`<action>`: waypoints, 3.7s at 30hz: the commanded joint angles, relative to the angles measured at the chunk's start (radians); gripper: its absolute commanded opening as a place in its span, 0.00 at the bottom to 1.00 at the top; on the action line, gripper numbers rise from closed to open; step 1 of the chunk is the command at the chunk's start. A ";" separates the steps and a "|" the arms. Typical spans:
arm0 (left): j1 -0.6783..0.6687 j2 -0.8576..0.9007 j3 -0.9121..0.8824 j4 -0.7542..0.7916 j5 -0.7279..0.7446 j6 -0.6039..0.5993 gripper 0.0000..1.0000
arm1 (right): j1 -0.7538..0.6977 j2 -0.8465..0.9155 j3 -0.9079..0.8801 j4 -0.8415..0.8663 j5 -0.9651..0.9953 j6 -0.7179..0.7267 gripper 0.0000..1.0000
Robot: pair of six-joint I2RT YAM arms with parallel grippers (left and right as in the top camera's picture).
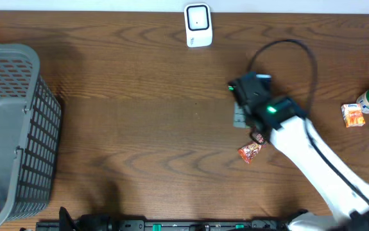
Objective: Scan the item barcode
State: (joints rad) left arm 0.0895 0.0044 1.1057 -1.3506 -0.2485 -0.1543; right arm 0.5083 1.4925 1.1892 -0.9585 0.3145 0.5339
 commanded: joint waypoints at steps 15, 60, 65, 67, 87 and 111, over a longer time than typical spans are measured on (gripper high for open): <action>-0.003 -0.001 0.000 0.001 0.002 -0.001 0.85 | -0.090 -0.125 -0.029 -0.235 -0.153 0.184 0.99; -0.003 -0.001 0.000 0.001 0.002 -0.001 0.85 | -0.899 0.415 -0.416 0.510 -1.004 -0.555 0.85; -0.003 -0.001 0.000 0.001 0.002 -0.001 0.85 | -0.899 0.460 -0.416 0.566 -1.003 -0.528 0.65; -0.003 -0.001 0.000 0.001 0.002 -0.001 0.85 | -0.899 0.460 -0.416 0.591 -1.002 -0.527 0.53; -0.003 -0.001 0.000 0.001 0.002 -0.001 0.85 | -0.817 0.187 -0.385 0.452 -0.669 -0.388 0.82; -0.003 -0.001 0.000 0.001 0.002 -0.001 0.85 | -0.068 -0.138 -0.385 0.024 -0.099 0.315 0.95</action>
State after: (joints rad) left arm 0.0895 0.0044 1.1057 -1.3506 -0.2485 -0.1543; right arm 0.3779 1.3586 0.8078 -0.9306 0.1093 0.6567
